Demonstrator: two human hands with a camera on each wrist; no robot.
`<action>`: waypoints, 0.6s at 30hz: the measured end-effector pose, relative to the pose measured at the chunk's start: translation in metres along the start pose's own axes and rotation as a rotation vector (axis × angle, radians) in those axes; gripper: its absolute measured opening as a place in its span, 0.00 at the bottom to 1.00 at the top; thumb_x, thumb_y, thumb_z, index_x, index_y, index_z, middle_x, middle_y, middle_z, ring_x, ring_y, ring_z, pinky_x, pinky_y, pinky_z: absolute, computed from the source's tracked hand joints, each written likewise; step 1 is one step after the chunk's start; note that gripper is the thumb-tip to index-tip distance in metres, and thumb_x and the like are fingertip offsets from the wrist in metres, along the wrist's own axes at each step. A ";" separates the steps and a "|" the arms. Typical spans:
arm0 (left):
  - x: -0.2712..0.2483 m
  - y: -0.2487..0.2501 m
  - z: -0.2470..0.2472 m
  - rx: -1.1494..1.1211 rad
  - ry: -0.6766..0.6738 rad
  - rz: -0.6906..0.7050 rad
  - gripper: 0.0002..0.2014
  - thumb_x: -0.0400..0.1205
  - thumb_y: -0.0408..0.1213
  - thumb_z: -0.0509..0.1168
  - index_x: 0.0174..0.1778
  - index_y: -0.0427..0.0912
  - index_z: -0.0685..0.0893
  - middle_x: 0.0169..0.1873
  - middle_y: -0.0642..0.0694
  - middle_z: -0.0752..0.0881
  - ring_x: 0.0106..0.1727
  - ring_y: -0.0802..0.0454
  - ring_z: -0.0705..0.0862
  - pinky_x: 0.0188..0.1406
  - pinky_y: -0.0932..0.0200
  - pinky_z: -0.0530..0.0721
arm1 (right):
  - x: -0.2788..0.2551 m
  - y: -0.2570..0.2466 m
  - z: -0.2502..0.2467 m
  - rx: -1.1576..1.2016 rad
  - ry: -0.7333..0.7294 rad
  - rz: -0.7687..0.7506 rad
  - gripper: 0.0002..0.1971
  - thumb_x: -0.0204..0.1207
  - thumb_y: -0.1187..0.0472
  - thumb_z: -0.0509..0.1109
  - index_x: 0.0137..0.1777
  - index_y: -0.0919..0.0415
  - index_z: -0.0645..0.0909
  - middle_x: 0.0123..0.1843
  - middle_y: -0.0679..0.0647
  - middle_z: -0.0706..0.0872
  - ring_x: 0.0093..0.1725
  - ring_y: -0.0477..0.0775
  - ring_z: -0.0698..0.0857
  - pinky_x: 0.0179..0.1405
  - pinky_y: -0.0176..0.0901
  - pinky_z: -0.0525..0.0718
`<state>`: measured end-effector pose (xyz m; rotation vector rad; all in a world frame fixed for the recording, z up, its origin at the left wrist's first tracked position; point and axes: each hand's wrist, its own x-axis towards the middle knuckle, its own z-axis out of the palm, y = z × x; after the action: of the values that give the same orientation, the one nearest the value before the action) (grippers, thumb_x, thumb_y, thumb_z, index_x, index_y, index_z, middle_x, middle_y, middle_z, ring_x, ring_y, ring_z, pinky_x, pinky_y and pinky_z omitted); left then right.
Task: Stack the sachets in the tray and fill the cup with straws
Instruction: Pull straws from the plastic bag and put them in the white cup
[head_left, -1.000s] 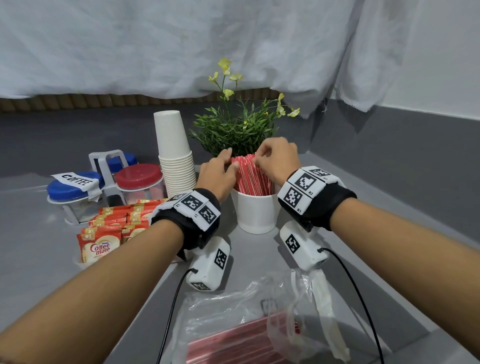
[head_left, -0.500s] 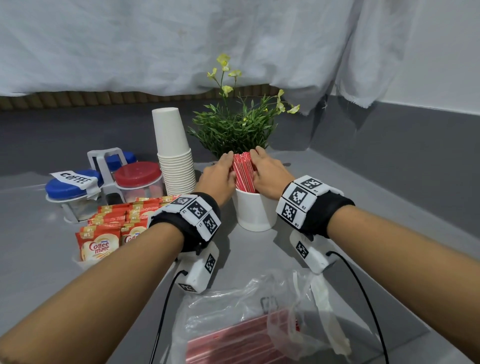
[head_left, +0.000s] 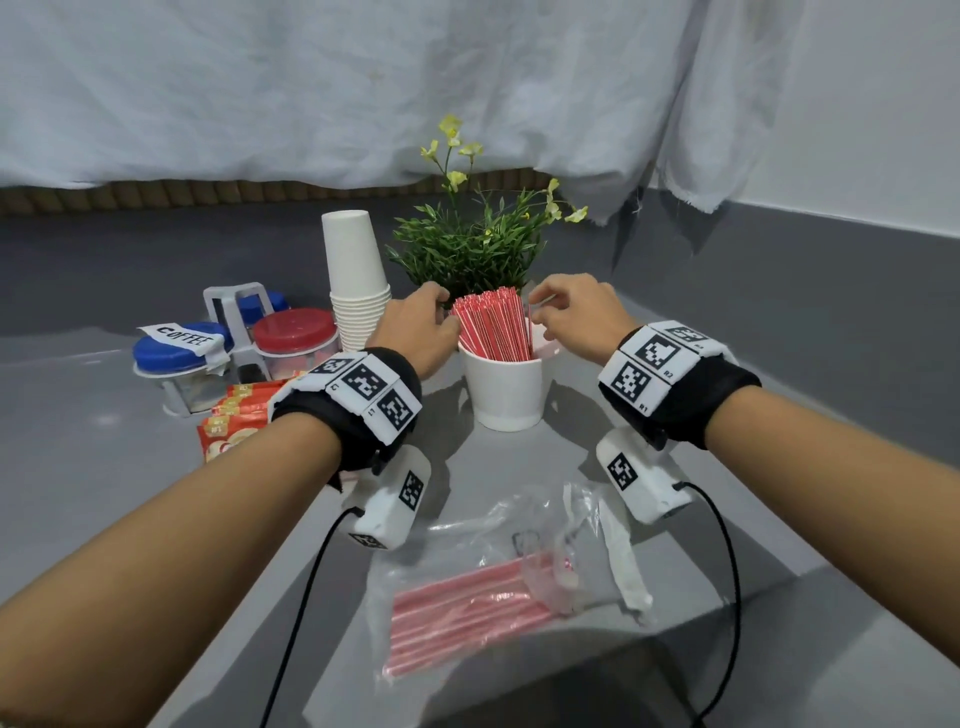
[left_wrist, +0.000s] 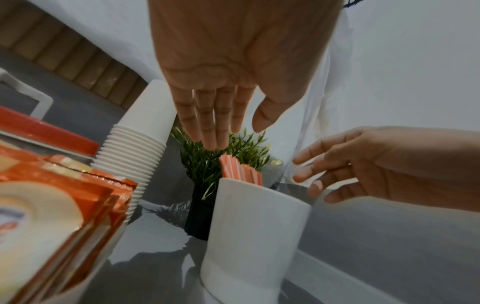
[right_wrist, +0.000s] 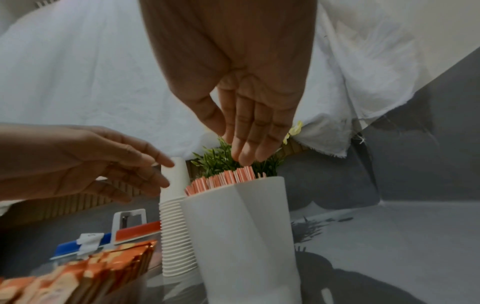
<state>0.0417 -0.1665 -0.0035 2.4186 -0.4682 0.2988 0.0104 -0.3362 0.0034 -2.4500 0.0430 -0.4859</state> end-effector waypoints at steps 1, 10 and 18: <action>-0.007 0.003 -0.004 -0.005 0.004 -0.014 0.17 0.83 0.40 0.59 0.67 0.38 0.76 0.60 0.39 0.84 0.61 0.41 0.81 0.60 0.53 0.78 | -0.006 -0.001 -0.004 0.007 -0.005 0.007 0.11 0.76 0.67 0.61 0.51 0.59 0.84 0.55 0.60 0.87 0.60 0.66 0.82 0.65 0.59 0.79; -0.090 0.020 -0.016 -0.022 -0.133 -0.079 0.11 0.80 0.33 0.60 0.51 0.32 0.84 0.52 0.33 0.87 0.57 0.37 0.84 0.59 0.49 0.81 | -0.079 -0.007 -0.020 0.139 -0.036 0.101 0.09 0.76 0.69 0.59 0.44 0.63 0.81 0.38 0.58 0.85 0.26 0.49 0.81 0.23 0.33 0.79; -0.147 0.016 -0.005 0.076 -0.300 -0.142 0.13 0.82 0.38 0.62 0.59 0.36 0.81 0.60 0.37 0.83 0.62 0.42 0.79 0.58 0.58 0.75 | -0.141 -0.004 0.000 0.253 -0.183 0.297 0.13 0.76 0.71 0.61 0.30 0.62 0.74 0.29 0.57 0.81 0.26 0.52 0.80 0.29 0.39 0.82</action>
<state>-0.0994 -0.1372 -0.0387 2.5667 -0.4175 -0.1117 -0.1212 -0.3126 -0.0412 -2.1800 0.2492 -0.1262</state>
